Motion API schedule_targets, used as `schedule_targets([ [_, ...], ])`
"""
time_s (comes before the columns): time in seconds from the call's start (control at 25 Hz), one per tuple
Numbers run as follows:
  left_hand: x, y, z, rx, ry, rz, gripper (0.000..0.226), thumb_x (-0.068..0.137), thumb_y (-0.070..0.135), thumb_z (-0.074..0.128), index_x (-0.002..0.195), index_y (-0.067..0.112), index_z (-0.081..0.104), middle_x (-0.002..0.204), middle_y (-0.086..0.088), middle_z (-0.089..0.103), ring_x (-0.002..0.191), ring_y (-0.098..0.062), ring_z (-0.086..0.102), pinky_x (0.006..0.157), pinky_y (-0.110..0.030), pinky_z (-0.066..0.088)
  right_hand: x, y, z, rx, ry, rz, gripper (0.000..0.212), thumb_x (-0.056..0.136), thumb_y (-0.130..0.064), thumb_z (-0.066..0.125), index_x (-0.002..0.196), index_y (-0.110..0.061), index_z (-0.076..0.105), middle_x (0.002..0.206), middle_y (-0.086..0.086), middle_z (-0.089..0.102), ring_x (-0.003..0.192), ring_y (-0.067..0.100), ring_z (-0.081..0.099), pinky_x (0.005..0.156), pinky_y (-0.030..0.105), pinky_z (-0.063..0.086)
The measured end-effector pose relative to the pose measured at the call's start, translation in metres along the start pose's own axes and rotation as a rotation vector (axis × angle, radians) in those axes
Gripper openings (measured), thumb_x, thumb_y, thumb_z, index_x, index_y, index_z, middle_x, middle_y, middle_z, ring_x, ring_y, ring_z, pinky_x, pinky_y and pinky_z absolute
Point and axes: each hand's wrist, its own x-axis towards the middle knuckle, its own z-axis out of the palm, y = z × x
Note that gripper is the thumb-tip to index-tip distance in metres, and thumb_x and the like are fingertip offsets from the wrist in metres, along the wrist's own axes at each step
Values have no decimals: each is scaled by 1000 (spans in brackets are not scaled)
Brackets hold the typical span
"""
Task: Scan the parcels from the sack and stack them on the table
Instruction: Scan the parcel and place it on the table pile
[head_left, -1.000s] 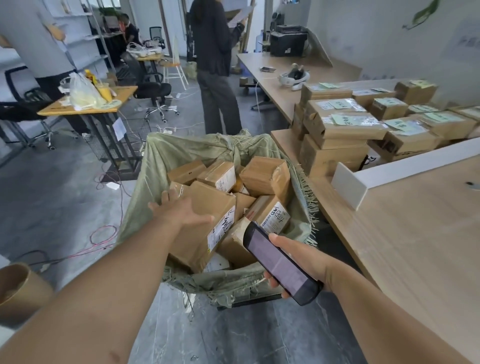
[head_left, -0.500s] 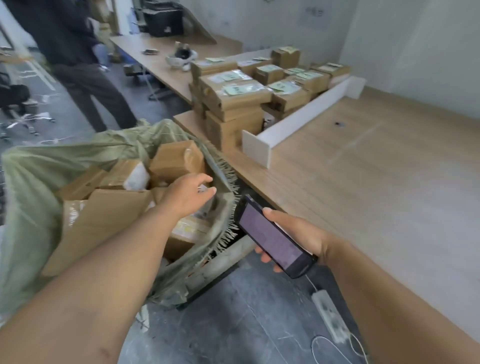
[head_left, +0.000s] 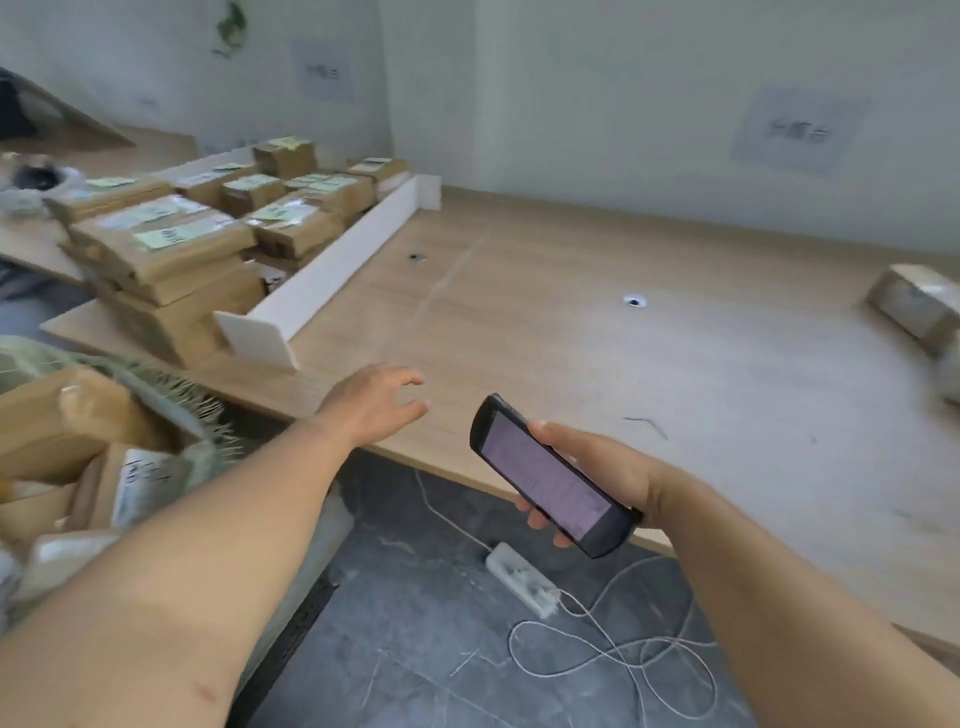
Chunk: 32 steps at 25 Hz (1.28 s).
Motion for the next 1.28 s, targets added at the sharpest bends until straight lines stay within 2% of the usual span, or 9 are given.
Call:
schedule_targets([
  [0.12, 18, 68, 16, 43, -36, 146, 48, 91, 47, 56, 134, 26, 52, 140, 2, 51, 127, -19, 48, 101, -35, 40, -49, 26, -38, 51, 103, -31, 53, 101, -54, 33, 109, -9, 59, 100, 21, 60, 78, 26, 62, 64, 36, 52],
  [0.24, 26, 137, 38, 60, -94, 281, 52, 91, 48, 55, 138, 27, 48, 143, 2, 49, 130, -20, 46, 105, -37, 39, -90, 55, -72, 114, 184, -29, 52, 101, -55, 32, 105, -11, 60, 97, 18, 62, 78, 26, 62, 61, 34, 53],
  [0.52, 39, 251, 76, 134, -119, 500, 57, 91, 53, 51, 142, 31, 42, 155, 4, 31, 143, -18, 24, 116, -36, 21, -156, 113, -136, 242, 376, -58, 56, 98, -57, 43, 122, -9, 59, 99, 17, 70, 84, 30, 66, 73, 43, 54],
  [0.68, 61, 305, 87, 165, -119, 628, 55, 91, 52, 52, 141, 32, 43, 155, 4, 31, 142, -16, 25, 114, -32, 19, -173, 132, -160, 311, 444, -96, 72, 80, -64, 51, 122, -7, 60, 99, 17, 71, 86, 30, 66, 73, 43, 55],
  [0.8, 85, 349, 94, 161, -123, 720, 56, 92, 50, 51, 144, 31, 39, 155, 6, 31, 143, -15, 23, 114, -32, 16, -178, 137, -185, 337, 524, -104, 73, 76, -65, 50, 119, -8, 62, 97, 16, 72, 87, 30, 67, 74, 44, 55],
  [1.0, 139, 408, 110, 114, -171, 849, 67, 92, 52, 48, 151, 30, 24, 147, 2, 43, 141, -17, 28, 117, -37, 16, -174, 126, -232, 391, 648, -93, 78, 72, -68, 54, 121, -8, 62, 98, 16, 71, 88, 30, 67, 78, 47, 54],
  [1.12, 177, 428, 111, 94, -200, 876, 68, 93, 52, 46, 151, 30, 21, 143, 6, 48, 139, -17, 32, 116, -38, 18, -168, 113, -254, 432, 713, -112, 75, 76, -66, 53, 124, -8, 60, 99, 17, 69, 88, 30, 66, 80, 48, 53],
  [1.28, 212, 461, 120, 70, -202, 953, 67, 94, 51, 46, 151, 29, 21, 144, 4, 48, 137, -19, 35, 114, -38, 21, -161, 106, -275, 512, 809, -129, 74, 76, -66, 54, 123, -9, 60, 97, 16, 70, 86, 29, 67, 75, 45, 54],
])
